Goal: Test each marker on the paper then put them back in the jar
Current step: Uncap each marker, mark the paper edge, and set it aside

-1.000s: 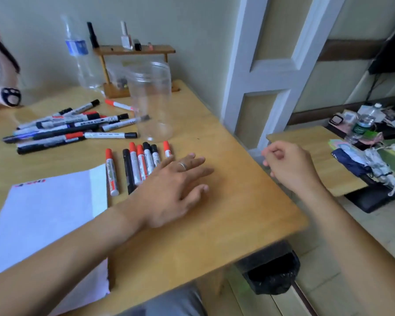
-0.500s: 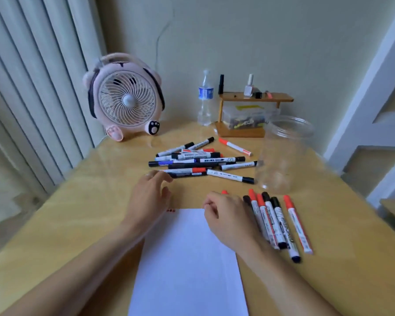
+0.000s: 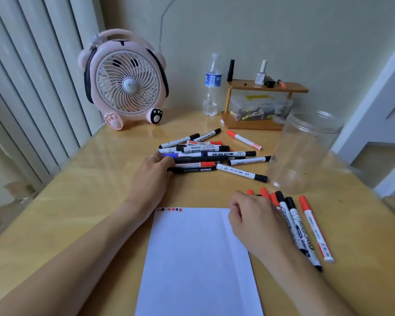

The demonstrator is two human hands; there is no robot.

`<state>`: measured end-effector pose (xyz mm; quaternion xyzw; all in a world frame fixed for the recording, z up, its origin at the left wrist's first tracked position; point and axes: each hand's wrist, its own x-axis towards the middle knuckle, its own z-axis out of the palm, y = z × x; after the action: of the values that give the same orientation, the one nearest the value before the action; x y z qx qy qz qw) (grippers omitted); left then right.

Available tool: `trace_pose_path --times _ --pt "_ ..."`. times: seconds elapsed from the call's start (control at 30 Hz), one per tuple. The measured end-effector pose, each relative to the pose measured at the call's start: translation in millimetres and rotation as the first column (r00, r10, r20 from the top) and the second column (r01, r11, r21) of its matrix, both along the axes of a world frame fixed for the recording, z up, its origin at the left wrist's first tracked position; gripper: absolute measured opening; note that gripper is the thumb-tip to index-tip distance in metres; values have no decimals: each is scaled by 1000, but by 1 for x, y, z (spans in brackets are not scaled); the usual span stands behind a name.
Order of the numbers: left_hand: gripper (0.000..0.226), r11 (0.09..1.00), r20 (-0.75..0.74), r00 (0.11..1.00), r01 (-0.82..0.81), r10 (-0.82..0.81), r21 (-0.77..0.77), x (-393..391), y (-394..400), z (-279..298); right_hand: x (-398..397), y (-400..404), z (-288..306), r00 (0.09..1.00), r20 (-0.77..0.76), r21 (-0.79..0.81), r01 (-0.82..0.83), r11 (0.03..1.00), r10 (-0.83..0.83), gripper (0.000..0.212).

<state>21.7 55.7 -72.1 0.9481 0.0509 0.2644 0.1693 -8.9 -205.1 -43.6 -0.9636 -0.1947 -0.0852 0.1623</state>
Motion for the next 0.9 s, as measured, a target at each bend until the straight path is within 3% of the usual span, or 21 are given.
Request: trace_pose_path --times 0.13,0.23,0.33,0.4,0.53,0.67,0.77,0.9 --pt "20 994 45 999 23 -28 108 -4 -1 5 -2 -8 6 998 1 -88 60 994 -60 12" --pt "18 991 75 995 59 -69 119 -18 -9 17 -2 -11 5 994 88 -23 71 997 -69 16" --pt "13 984 91 980 172 -174 37 -49 -20 28 -6 -4 12 946 324 105 -56 993 20 11" --pt "12 965 104 960 264 -262 -8 -71 -27 33 -11 9 20 918 378 98 -171 980 122 15" --pt "9 921 124 917 386 -378 -46 -92 -36 29 -14 46 28 922 293 0 -266 964 254 28" --pt "15 915 129 914 395 -384 -82 -93 -24 18 -14 58 16 943 62 -6 -328 945 328 23" --pt "7 886 66 884 460 -463 48 -93 -19 14 -17 54 6 926 -1 57 -377 924 378 18" --pt "16 845 -36 861 506 -508 172 -90 -18 10 -14 53 2 938 2 50 -347 937 347 22"
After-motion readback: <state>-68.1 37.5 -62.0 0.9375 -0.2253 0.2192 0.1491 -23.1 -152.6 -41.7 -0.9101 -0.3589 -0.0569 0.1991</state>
